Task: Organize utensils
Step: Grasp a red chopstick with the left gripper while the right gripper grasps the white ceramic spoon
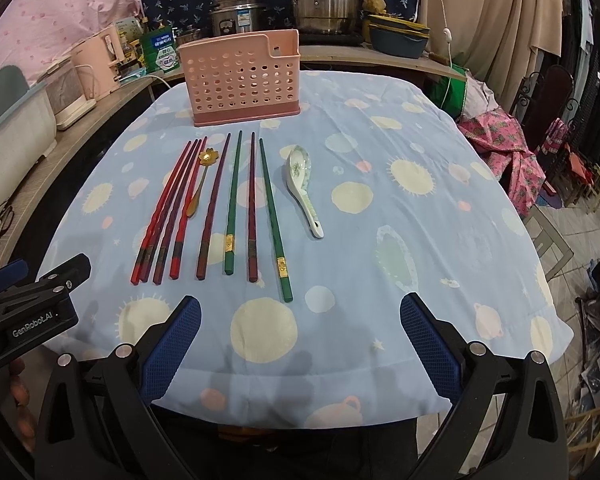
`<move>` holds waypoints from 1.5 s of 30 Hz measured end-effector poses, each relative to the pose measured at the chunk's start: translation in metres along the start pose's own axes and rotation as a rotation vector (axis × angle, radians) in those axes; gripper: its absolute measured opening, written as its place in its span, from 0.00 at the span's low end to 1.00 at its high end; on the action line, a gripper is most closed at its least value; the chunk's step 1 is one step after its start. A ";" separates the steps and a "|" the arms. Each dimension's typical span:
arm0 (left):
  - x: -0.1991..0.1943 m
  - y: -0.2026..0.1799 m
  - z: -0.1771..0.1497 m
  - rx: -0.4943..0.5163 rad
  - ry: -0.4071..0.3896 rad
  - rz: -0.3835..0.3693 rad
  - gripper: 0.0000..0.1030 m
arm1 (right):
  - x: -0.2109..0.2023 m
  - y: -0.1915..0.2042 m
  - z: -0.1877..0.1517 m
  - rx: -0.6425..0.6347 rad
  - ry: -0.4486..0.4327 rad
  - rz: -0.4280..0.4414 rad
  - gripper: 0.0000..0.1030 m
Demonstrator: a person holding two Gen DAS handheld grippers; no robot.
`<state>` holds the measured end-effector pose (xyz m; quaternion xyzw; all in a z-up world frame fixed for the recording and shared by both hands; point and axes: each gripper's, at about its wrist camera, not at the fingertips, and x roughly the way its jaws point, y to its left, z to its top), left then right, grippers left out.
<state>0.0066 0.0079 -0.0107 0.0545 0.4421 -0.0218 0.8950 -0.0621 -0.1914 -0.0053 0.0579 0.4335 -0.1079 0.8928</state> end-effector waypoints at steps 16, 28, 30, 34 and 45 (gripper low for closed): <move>0.052 0.011 0.006 -0.052 0.103 -0.055 0.93 | 0.020 -0.009 0.003 0.028 0.032 0.013 0.93; 0.092 0.002 0.020 -0.036 0.138 -0.104 0.80 | 0.053 -0.016 0.016 0.044 0.069 0.023 0.82; 0.093 0.000 0.021 -0.019 0.131 -0.095 0.78 | 0.055 -0.016 0.019 0.045 0.068 0.022 0.82; 0.095 -0.001 0.023 -0.009 0.126 -0.090 0.73 | 0.059 -0.017 0.023 0.049 0.069 0.024 0.82; 0.093 0.009 0.030 -0.020 0.120 -0.151 0.17 | 0.086 -0.022 0.039 0.068 0.087 0.084 0.53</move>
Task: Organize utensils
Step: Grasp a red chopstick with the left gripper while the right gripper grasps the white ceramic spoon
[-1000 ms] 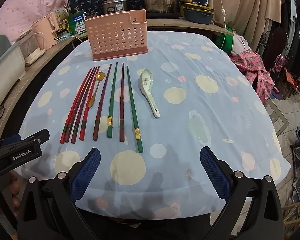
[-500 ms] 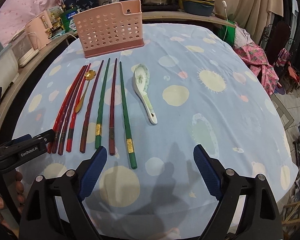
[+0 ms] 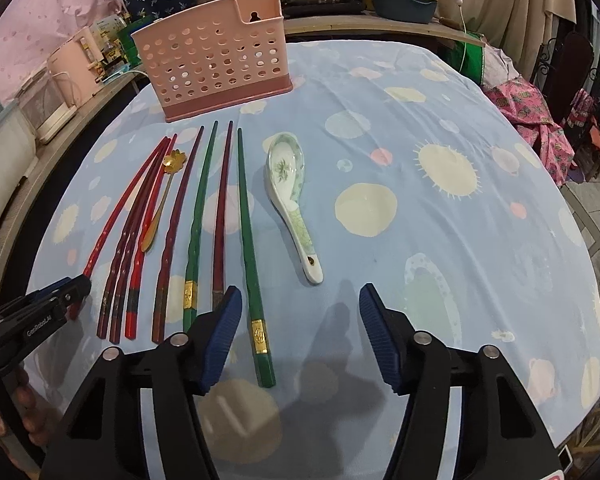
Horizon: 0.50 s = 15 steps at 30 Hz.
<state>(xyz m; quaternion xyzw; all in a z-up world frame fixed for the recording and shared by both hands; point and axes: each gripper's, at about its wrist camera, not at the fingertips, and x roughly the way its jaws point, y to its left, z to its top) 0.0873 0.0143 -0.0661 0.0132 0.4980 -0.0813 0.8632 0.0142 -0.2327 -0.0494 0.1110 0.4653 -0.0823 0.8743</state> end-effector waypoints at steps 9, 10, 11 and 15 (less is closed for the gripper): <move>-0.003 0.000 -0.004 -0.006 0.022 -0.040 0.10 | 0.028 -0.007 0.016 0.015 0.019 0.022 0.28; -0.003 0.000 -0.004 -0.008 0.024 -0.042 0.10 | 0.030 -0.008 0.016 0.016 0.020 0.022 0.24; -0.003 0.000 -0.004 -0.009 0.026 -0.043 0.10 | 0.030 -0.008 0.016 0.014 0.015 0.022 0.23; -0.003 0.001 -0.002 -0.019 0.028 -0.055 0.09 | 0.031 -0.009 0.017 0.008 0.009 0.030 0.12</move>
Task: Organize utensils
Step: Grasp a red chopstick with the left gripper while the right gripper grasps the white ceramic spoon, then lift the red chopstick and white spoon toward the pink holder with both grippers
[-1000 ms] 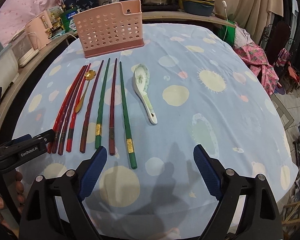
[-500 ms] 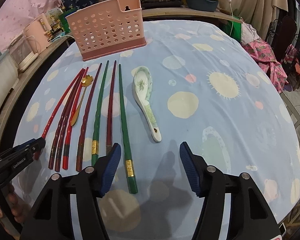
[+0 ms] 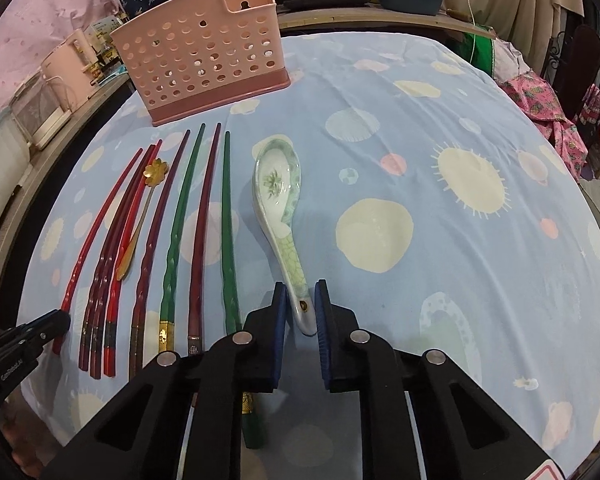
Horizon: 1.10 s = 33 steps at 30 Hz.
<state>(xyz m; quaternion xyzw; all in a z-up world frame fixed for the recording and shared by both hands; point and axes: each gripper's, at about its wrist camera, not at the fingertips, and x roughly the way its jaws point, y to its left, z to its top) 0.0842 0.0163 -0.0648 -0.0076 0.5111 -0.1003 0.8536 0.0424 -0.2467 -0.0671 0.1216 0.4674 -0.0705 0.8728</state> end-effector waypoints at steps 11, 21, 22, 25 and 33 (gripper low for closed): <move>-0.031 0.003 -0.003 -0.017 -0.053 -0.032 0.07 | -0.036 0.000 -0.002 -0.006 -0.064 0.016 0.05; -0.081 0.006 0.021 -0.032 -0.190 -0.044 0.07 | -0.071 0.002 0.015 -0.006 -0.156 0.035 0.00; -0.084 0.006 0.024 -0.031 -0.203 -0.042 0.07 | -0.072 0.002 0.017 -0.009 -0.162 0.030 0.00; -0.087 0.006 0.026 -0.032 -0.213 -0.042 0.07 | -0.067 -0.002 0.015 -0.007 -0.141 0.027 0.01; -0.062 0.001 0.011 -0.023 -0.129 -0.044 0.07 | -0.033 -0.023 -0.011 0.067 -0.024 0.025 0.08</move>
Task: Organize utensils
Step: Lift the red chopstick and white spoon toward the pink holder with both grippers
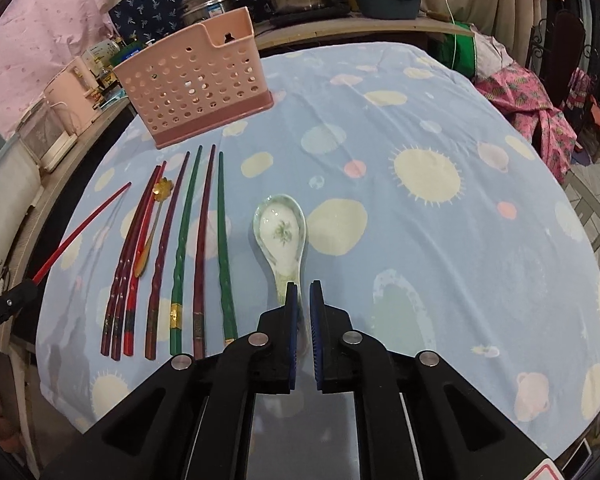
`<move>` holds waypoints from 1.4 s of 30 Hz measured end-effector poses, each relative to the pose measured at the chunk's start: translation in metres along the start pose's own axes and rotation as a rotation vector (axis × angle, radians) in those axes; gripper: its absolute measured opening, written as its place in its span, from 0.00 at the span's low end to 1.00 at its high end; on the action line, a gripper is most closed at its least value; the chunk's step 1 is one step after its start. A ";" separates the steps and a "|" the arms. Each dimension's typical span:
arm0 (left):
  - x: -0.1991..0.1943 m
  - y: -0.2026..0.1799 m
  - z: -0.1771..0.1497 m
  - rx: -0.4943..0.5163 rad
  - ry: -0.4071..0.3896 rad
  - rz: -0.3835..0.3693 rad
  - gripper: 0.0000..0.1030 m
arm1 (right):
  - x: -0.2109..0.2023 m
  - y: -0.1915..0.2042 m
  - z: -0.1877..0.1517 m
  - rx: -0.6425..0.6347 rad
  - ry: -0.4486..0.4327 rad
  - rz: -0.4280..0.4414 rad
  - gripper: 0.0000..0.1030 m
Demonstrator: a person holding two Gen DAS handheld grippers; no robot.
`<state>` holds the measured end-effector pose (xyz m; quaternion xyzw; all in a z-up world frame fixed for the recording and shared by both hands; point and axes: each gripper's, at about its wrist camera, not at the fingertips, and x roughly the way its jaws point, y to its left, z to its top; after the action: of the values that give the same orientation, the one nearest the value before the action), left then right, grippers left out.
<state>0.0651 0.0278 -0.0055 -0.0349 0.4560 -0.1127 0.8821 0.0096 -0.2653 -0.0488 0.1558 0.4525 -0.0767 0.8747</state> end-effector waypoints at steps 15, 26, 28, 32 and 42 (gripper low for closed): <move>0.011 -0.003 -0.014 0.009 0.047 0.016 0.07 | 0.015 -0.002 -0.017 0.015 0.039 0.019 0.14; 0.006 -0.003 -0.016 0.008 0.042 0.012 0.07 | 0.003 0.000 -0.022 0.002 0.015 0.013 0.11; -0.001 -0.003 -0.013 0.007 0.019 0.009 0.07 | -0.006 0.001 -0.019 0.006 -0.006 0.021 0.11; -0.017 -0.001 0.000 0.004 -0.036 0.004 0.07 | -0.027 0.006 -0.004 -0.006 -0.068 0.032 0.10; -0.044 0.004 0.045 -0.030 -0.171 -0.007 0.07 | -0.046 0.014 0.036 -0.015 -0.151 0.047 0.07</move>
<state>0.0781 0.0402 0.0553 -0.0592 0.3803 -0.1058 0.9169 0.0142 -0.2647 0.0107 0.1534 0.3820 -0.0644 0.9091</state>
